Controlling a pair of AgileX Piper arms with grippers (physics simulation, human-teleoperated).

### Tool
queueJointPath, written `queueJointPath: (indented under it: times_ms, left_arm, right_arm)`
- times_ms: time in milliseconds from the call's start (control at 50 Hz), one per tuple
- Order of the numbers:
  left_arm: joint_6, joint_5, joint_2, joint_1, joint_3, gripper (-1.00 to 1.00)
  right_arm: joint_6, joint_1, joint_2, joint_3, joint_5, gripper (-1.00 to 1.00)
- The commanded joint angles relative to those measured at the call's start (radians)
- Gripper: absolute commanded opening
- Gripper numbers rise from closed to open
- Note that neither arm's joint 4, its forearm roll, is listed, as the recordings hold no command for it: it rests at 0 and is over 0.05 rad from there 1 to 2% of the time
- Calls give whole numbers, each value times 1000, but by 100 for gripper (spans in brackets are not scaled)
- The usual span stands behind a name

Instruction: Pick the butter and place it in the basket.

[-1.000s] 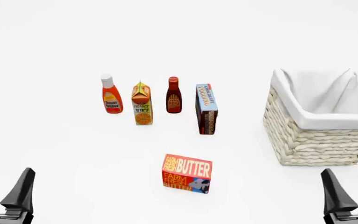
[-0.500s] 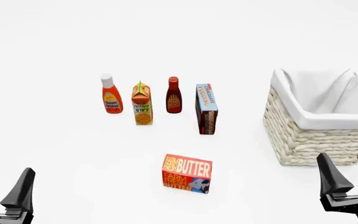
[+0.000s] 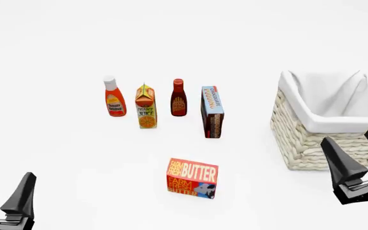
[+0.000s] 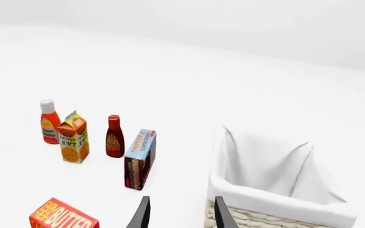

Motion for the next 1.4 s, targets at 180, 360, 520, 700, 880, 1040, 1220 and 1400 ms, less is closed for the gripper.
queueJointPath:
  times_ms: [180,360,520,700,880,1040,1220,1400]
  left_arm:
    - [0,0,0,0,0,100]
    - [0,0,0,0,0,100]
    - [0,0,0,0,0,100]
    - [0,0,0,0,0,100]
    - [0,0,0,0,0,100]
    - [0,0,0,0,0,100]
    - [0,0,0,0,0,100]
    - [0,0,0,0,0,100]
  right_arm:
    - [-231,221,228,-260,129,100]
    - [-235,229,247,-262,120,100]
    - [-257,250,275,-286,130,100]
    - [-312,298,387,-363,157,100]
    - [-325,319,441,-466,270,100]
    - [-336,326,482,-567,355,100]
    - [-303,366,563,-679,451,100]
    - [-282,398,647,-767,534,100]
